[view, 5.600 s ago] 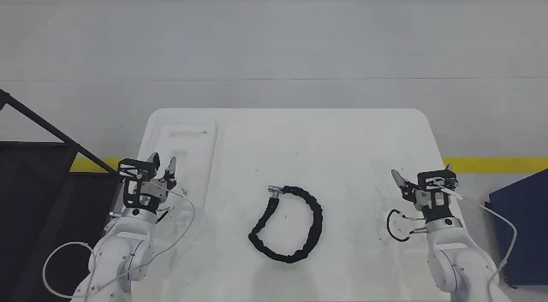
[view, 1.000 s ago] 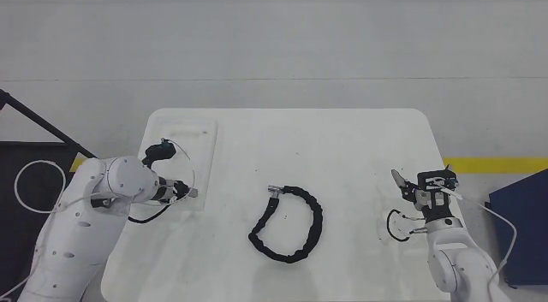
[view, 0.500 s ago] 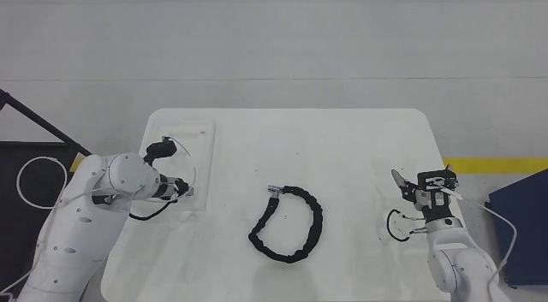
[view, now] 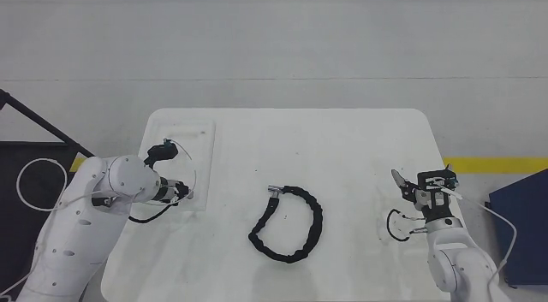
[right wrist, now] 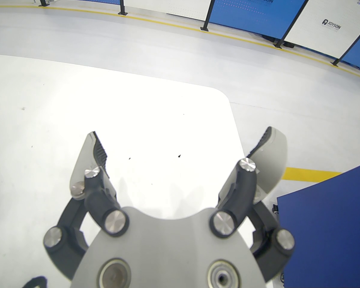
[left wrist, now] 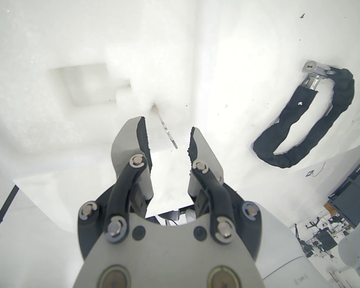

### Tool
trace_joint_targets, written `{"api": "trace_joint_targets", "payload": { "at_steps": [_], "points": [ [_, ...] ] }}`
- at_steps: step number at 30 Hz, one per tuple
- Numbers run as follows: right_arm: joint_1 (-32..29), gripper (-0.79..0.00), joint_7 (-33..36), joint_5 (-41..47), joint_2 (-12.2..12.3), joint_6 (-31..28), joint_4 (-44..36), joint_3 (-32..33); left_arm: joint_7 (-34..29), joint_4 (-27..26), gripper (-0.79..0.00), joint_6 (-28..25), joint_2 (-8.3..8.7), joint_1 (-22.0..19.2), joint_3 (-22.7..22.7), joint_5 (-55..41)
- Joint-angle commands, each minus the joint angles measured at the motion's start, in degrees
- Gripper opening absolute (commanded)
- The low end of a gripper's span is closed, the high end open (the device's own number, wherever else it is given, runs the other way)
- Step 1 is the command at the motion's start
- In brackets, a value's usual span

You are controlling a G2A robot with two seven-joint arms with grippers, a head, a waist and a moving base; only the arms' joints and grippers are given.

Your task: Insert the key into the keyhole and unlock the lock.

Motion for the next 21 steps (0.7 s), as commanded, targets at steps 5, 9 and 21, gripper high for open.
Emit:
{"api": "trace_joint_targets", "payload": {
  "at_steps": [5, 9, 21],
  "points": [
    [0.0, 0.0, 0.0, 0.0, 0.0, 0.0, 0.0, 0.0, 0.4, 0.3, -0.566, -0.1, 0.11, 0.0, 0.3, 0.1],
    [0.0, 0.0, 0.0, 0.0, 0.0, 0.0, 0.0, 0.0, 0.4, 0.3, -0.597, -0.2, 0.19, -0.2, 0.6, 0.3],
    [0.0, 0.0, 0.0, 0.0, 0.0, 0.0, 0.0, 0.0, 0.7, 0.3, -0.785, -1.3, 0.42, -0.2, 1.6, 1.3]
  ]
}}
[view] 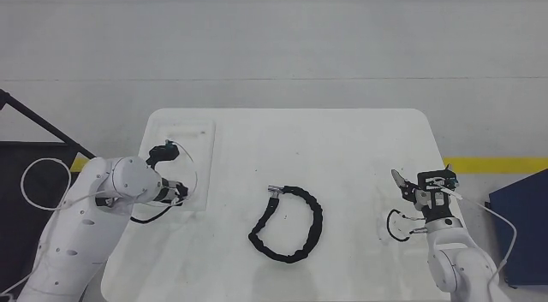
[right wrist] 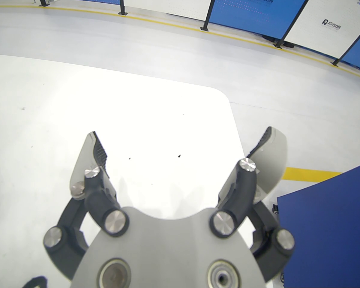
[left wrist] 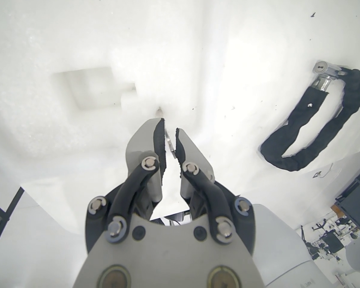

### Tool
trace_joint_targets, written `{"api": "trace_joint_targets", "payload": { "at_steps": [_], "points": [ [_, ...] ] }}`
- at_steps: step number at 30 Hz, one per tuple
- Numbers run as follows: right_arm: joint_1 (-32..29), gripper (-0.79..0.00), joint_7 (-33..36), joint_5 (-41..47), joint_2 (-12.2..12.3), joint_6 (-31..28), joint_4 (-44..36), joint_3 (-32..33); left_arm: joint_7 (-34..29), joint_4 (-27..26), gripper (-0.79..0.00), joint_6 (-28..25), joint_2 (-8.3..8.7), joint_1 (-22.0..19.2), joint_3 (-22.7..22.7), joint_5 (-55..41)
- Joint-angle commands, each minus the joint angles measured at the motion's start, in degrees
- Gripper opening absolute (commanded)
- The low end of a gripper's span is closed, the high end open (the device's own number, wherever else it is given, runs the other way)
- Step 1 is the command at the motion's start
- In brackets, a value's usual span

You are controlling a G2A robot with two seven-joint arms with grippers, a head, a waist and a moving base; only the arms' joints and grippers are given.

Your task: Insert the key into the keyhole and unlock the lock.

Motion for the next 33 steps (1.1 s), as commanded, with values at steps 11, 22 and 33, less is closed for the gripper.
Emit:
{"api": "trace_joint_targets", "payload": {
  "at_steps": [11, 22, 33],
  "points": [
    [0.0, 0.0, 0.0, 0.0, 0.0, 0.0, 0.0, 0.0, 1.5, -3.1, -0.785, -2.4, 0.81, 1.2, -2.9, 2.0],
    [0.0, 0.0, 0.0, 0.0, 0.0, 0.0, 0.0, 0.0, 10.1, -9.2, -0.785, -13.7, 2.49, 7.1, -14.9, 3.7],
    [0.0, 0.0, 0.0, 0.0, 0.0, 0.0, 0.0, 0.0, 12.8, -10.0, -0.785, -34.1, 3.29, 14.6, -25.5, -15.5]
  ]
}}
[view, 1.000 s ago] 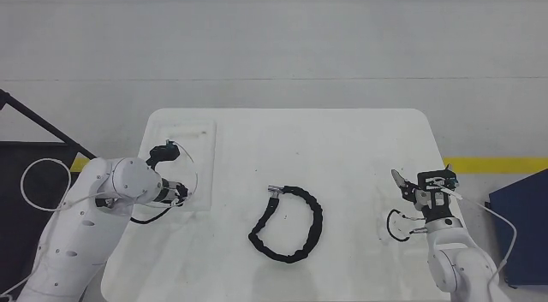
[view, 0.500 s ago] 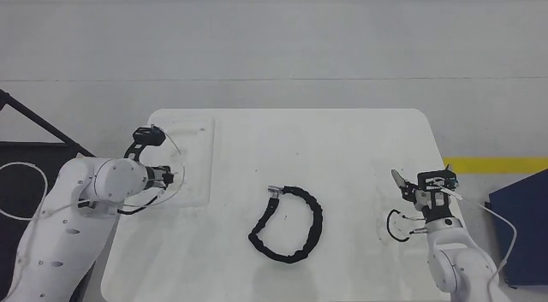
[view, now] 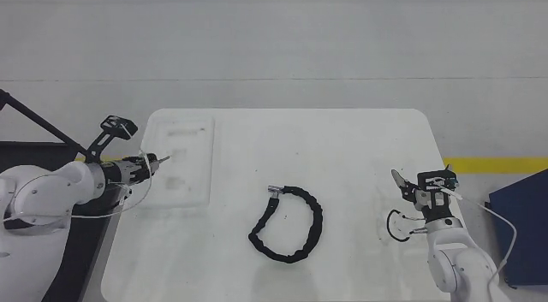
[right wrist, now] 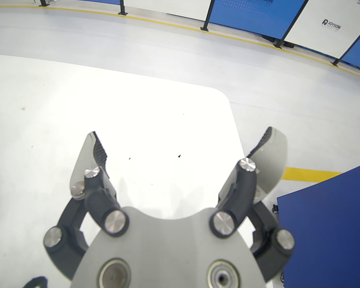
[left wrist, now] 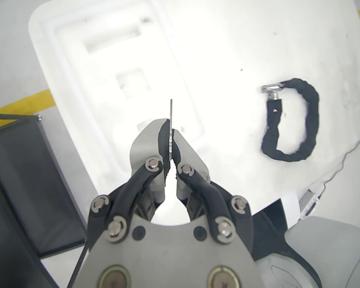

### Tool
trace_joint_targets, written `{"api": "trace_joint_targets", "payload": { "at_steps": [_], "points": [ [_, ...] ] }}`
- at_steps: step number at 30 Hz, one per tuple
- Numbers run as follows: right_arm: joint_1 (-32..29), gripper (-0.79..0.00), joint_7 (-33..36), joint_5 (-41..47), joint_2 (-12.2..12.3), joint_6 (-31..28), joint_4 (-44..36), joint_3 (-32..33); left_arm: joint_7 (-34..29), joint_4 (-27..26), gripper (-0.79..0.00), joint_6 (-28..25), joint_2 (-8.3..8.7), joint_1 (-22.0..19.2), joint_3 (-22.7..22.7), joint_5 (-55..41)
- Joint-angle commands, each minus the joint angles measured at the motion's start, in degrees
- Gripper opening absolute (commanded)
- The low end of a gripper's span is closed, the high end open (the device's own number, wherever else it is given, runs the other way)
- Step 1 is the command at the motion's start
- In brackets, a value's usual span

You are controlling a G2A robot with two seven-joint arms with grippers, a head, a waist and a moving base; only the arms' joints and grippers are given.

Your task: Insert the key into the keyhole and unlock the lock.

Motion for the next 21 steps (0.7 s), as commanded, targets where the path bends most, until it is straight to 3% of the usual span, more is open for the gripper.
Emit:
{"api": "trace_joint_targets", "payload": {
  "at_steps": [1, 6, 14, 18, 21],
  "points": [
    [0.0, 0.0, 0.0, 0.0, 0.0, 0.0, 0.0, 0.0, -0.4, 1.4, -0.785, -6.1, 0.14, 0.9, -0.1, -4.1],
    [0.0, 0.0, 0.0, 0.0, 0.0, 0.0, 0.0, 0.0, 0.6, 5.5, -0.785, -18.5, 0.45, 1.4, 1.5, -8.8],
    [0.0, 0.0, 0.0, 0.0, 0.0, 0.0, 0.0, 0.0, 7.0, 9.3, -0.785, -25.0, 1.78, -0.5, 8.3, -16.4],
    [0.0, 0.0, 0.0, 0.0, 0.0, 0.0, 0.0, 0.0, 9.4, 10.0, -0.785, -27.4, 3.59, -0.8, 12.5, -19.5],
    [0.0, 0.0, 0.0, 0.0, 0.0, 0.0, 0.0, 0.0, 8.3, 9.6, -0.785, -26.3, 5.34, -1.2, 16.0, -21.8]
  ]
}}
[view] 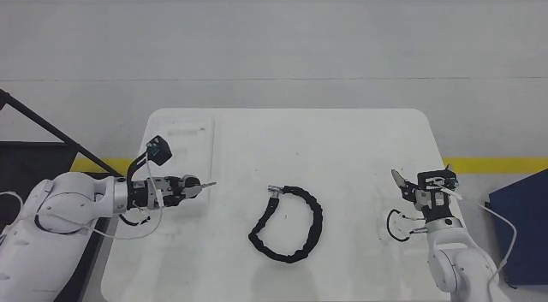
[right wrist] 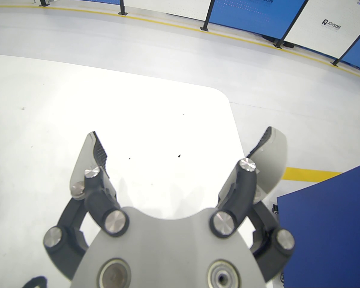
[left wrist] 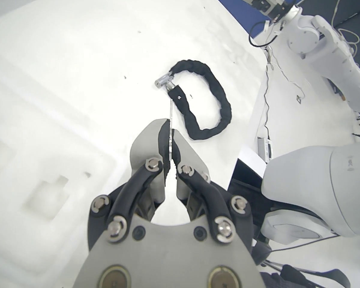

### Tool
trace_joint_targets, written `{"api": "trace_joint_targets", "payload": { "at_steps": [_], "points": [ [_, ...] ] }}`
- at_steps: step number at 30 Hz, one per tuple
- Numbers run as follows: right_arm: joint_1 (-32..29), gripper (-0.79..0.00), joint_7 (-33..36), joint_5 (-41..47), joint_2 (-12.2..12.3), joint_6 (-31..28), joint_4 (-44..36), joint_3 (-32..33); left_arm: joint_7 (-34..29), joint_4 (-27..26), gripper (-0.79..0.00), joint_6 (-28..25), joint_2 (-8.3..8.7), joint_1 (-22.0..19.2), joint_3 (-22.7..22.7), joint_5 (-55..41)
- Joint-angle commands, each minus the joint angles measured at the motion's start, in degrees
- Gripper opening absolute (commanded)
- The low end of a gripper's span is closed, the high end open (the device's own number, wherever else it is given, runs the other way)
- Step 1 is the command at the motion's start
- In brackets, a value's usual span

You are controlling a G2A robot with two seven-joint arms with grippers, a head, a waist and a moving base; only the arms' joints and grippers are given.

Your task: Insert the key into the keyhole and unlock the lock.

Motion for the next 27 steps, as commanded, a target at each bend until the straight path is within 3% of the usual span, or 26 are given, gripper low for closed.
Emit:
{"api": "trace_joint_targets", "payload": {
  "at_steps": [1, 10, 15, 18, 27],
  "points": [
    [0.0, 0.0, 0.0, 0.0, 0.0, 0.0, 0.0, 0.0, -0.2, -0.5, -0.785, 0.2, 1.51, -0.4, 2.8, -1.9],
    [0.0, 0.0, 0.0, 0.0, 0.0, 0.0, 0.0, 0.0, 1.2, 1.4, -0.785, -1.2, 6.79, -1.7, 10.3, -19.9],
    [0.0, 0.0, 0.0, 0.0, 0.0, 0.0, 0.0, 0.0, -0.4, 2.8, -0.785, 0.4, 9.07, -2.4, 12.0, -34.6],
    [0.0, 0.0, 0.0, 0.0, 0.0, 0.0, 0.0, 0.0, -1.8, 4.3, -0.785, 1.8, 10.18, -2.9, 12.1, -38.2],
    [0.0, 0.0, 0.0, 0.0, 0.0, 0.0, 0.0, 0.0, -1.9, 4.5, -0.785, 1.9, 10.29, -3.0, 12.1, -38.2]
  ]
}}
